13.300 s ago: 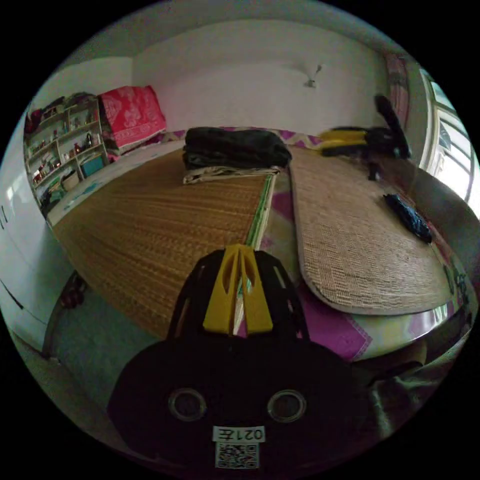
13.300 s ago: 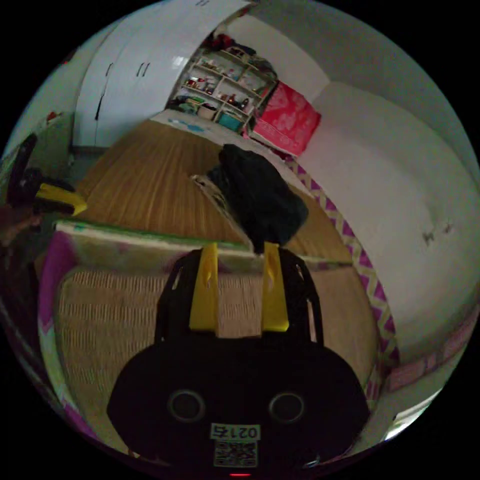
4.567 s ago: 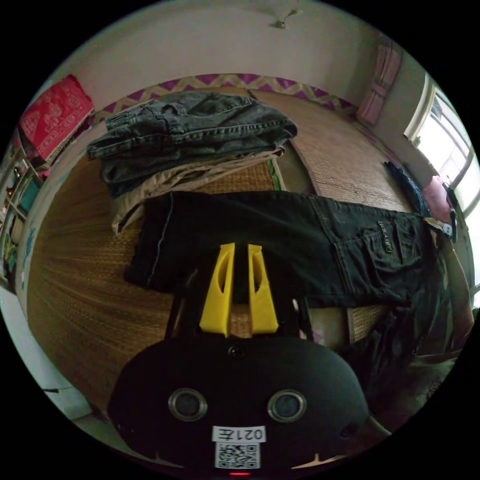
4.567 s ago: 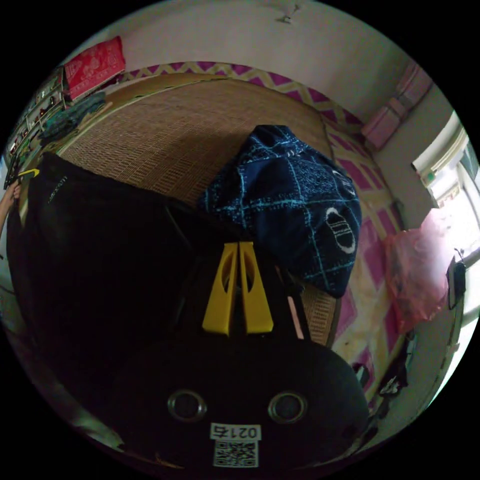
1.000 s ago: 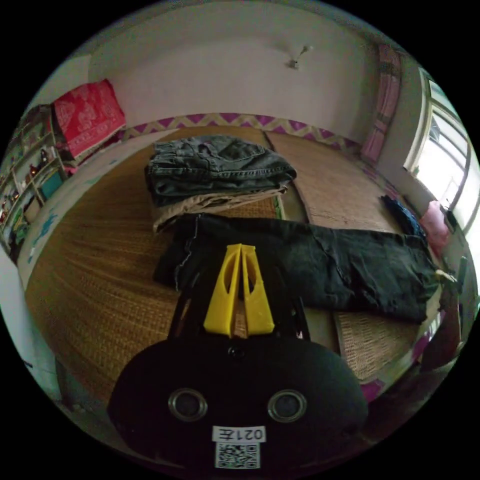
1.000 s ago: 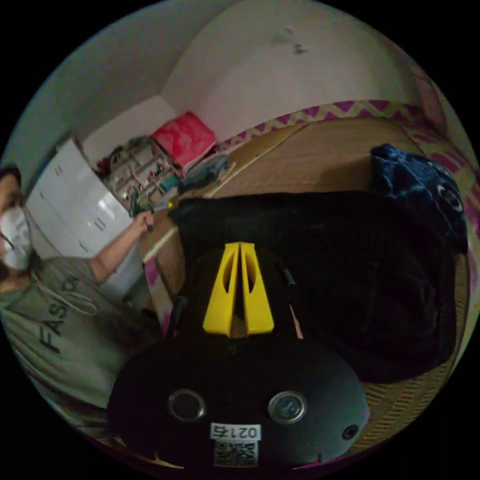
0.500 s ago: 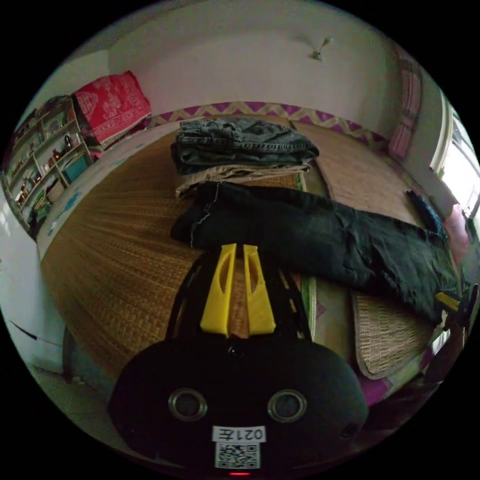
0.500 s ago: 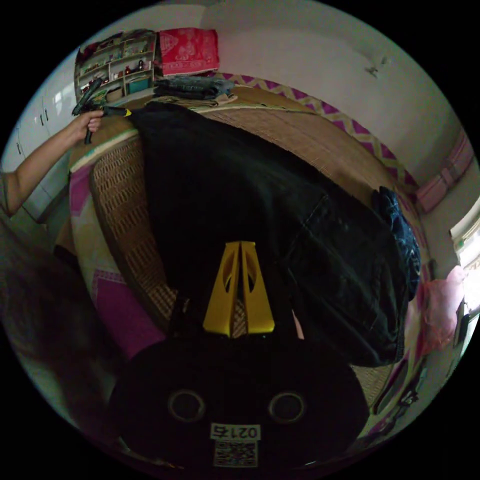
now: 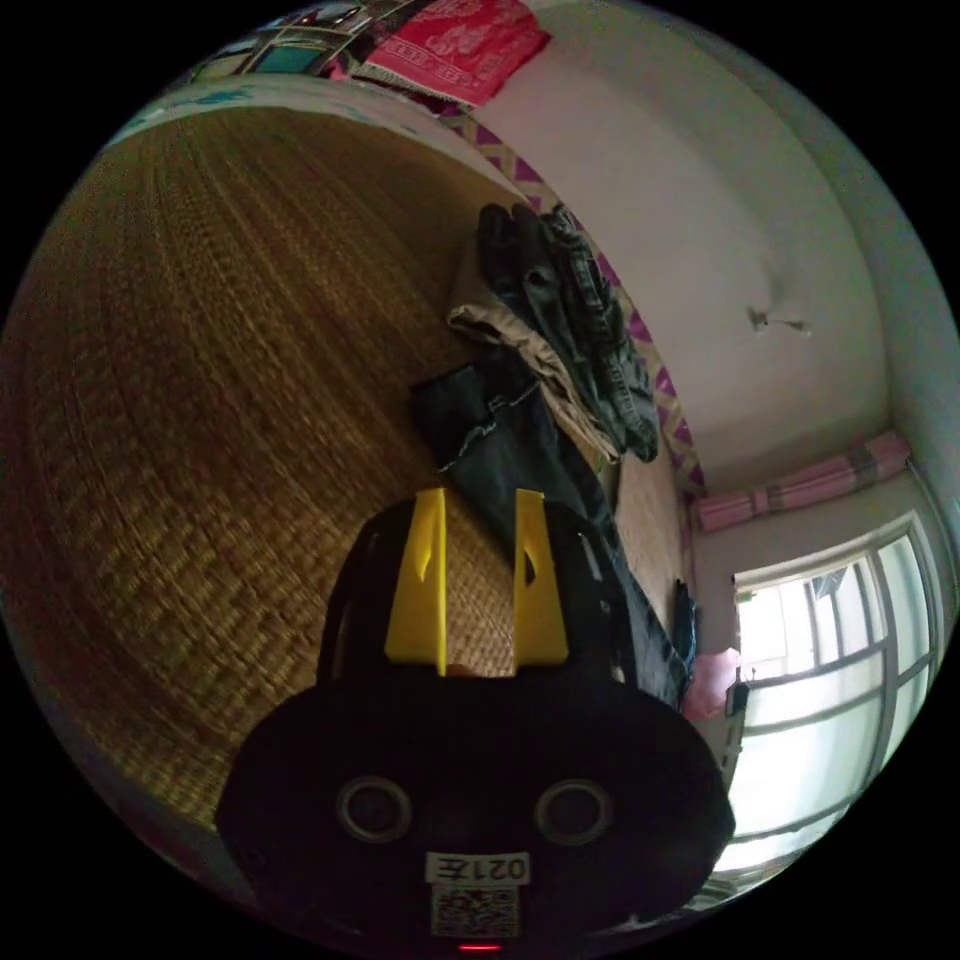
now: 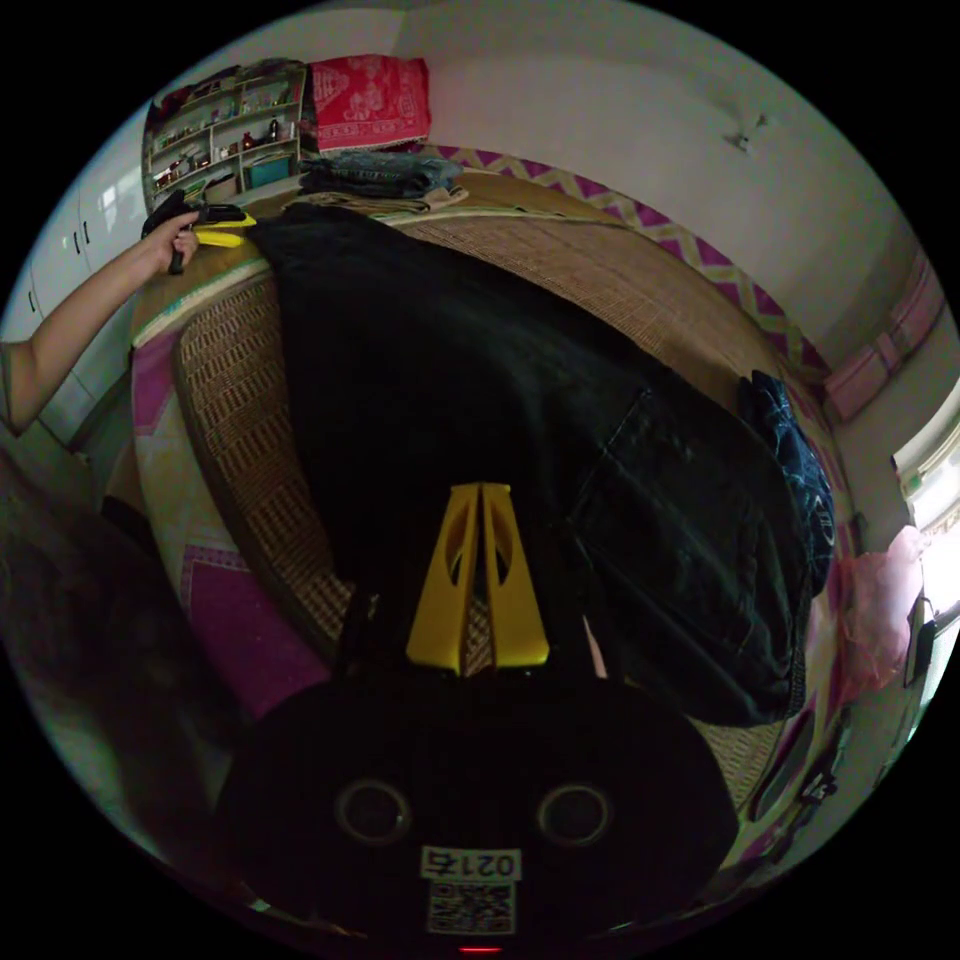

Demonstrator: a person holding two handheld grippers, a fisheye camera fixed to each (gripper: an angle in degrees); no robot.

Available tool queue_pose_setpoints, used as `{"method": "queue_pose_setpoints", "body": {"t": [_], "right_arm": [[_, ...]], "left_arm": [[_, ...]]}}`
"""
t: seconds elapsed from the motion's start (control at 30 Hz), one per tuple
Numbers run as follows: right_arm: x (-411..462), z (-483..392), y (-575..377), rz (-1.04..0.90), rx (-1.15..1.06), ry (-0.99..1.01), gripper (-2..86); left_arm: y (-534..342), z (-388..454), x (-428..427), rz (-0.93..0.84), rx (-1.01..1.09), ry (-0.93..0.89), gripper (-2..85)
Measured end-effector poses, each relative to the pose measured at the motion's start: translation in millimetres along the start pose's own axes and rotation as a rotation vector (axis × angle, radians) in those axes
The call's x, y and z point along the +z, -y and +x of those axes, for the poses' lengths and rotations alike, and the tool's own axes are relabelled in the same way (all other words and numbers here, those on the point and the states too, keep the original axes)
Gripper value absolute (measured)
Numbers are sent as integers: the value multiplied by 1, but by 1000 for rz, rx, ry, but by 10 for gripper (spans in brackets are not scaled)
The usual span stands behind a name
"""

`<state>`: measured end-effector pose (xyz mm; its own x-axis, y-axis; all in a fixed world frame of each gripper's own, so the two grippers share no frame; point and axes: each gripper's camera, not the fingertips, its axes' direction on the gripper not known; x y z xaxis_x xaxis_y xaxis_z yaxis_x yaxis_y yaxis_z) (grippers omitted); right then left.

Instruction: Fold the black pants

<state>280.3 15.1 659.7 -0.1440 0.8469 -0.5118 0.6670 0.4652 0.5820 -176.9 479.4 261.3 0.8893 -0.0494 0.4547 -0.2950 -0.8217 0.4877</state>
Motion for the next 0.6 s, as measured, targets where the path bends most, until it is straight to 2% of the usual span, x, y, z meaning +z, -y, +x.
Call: {"method": "queue_pose_setpoints", "body": {"t": [0.13, 0.37, 0.53, 0.6], "right_arm": [[4, 2, -4, -1, 1, -3, -7], [3, 26, -14, -1, 58, 47, -7], [-4, 54, -21, 4, 82, 99, -8], [-14, 77, -28, 35, 123, 152, -7]], "left_arm": [[1, -8, 17, 35, -7, 28, 75], [-22, -37, 50, 65, -37, -155, 0], [-73, 18, 22, 145, 216, -142, -8], [-122, 76, 6, 183, 404, -133, -9]]}}
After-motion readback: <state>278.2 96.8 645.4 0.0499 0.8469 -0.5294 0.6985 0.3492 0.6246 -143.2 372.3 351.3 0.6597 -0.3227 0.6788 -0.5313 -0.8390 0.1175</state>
